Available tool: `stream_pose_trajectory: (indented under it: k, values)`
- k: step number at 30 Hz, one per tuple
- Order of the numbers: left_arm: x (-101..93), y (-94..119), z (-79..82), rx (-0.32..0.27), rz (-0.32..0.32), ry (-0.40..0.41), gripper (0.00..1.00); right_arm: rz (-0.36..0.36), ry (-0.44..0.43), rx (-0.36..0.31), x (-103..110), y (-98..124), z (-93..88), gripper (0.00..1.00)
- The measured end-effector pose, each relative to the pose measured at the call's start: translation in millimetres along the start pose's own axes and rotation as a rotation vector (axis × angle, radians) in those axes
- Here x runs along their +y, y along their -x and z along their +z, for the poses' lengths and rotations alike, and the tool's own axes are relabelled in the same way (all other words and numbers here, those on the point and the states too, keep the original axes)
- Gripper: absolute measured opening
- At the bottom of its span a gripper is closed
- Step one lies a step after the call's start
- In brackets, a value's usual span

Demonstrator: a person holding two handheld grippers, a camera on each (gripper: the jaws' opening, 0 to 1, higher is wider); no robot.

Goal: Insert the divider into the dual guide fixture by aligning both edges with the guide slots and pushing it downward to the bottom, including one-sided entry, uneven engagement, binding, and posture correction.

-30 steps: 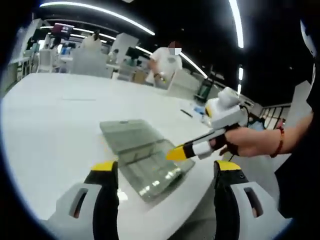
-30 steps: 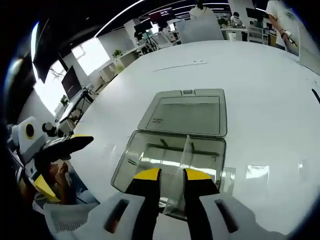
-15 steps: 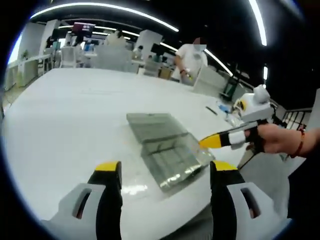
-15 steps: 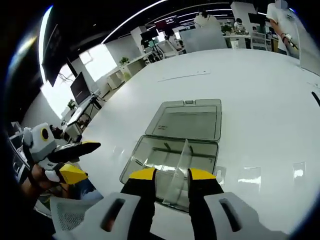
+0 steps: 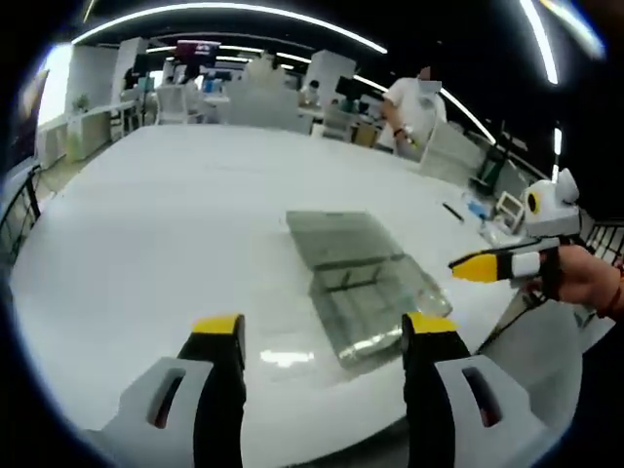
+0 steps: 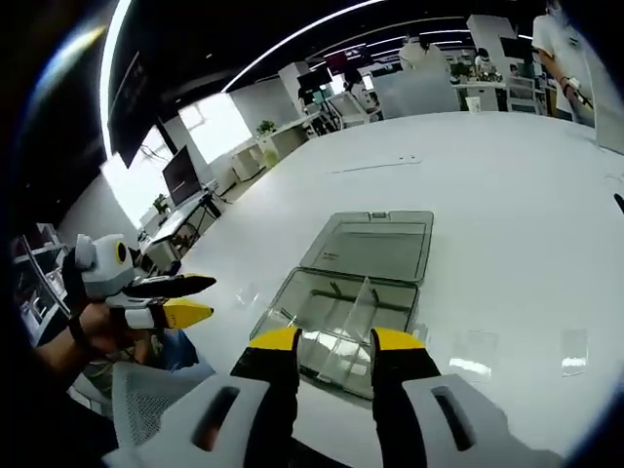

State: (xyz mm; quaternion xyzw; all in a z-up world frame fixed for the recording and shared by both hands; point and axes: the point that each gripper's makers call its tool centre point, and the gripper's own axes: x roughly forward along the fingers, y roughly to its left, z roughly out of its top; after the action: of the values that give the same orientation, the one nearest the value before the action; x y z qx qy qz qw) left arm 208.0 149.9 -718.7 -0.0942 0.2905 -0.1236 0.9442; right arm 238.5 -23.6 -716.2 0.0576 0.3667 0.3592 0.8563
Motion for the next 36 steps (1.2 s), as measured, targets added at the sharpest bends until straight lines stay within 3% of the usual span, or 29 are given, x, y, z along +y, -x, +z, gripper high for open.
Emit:
stream_pose_trajectory:
  k: [6, 12, 22, 31, 36]
  values:
    - [11.6, 0, -4.0, 0.025, 0.080, 0.005, 0.56, 0.027, 0.007, -0.005, -4, 9, 0.5, 0.25]
    - [15.2, -4, -12.6, 0.072, 0.135, -0.044, 0.53, 0.036, -0.010, -0.007, -9, 16, -1.0, 0.25]
    - [13.5, -18, -24.2, 0.138, 0.167, -0.080, 0.46, 0.052, -0.025, 0.006, -11, 17, -4.0, 0.25]
    - [19.8, -30, -34.3, 0.208, 0.208, -0.138, 0.46, 0.071, -0.042, 0.020, -14, 16, -4.9, 0.24]
    - [21.7, -36, -47.4, 0.257, 0.217, -0.149, 0.45, 0.081, -0.029, 0.027, -13, 15, -4.7, 0.24]
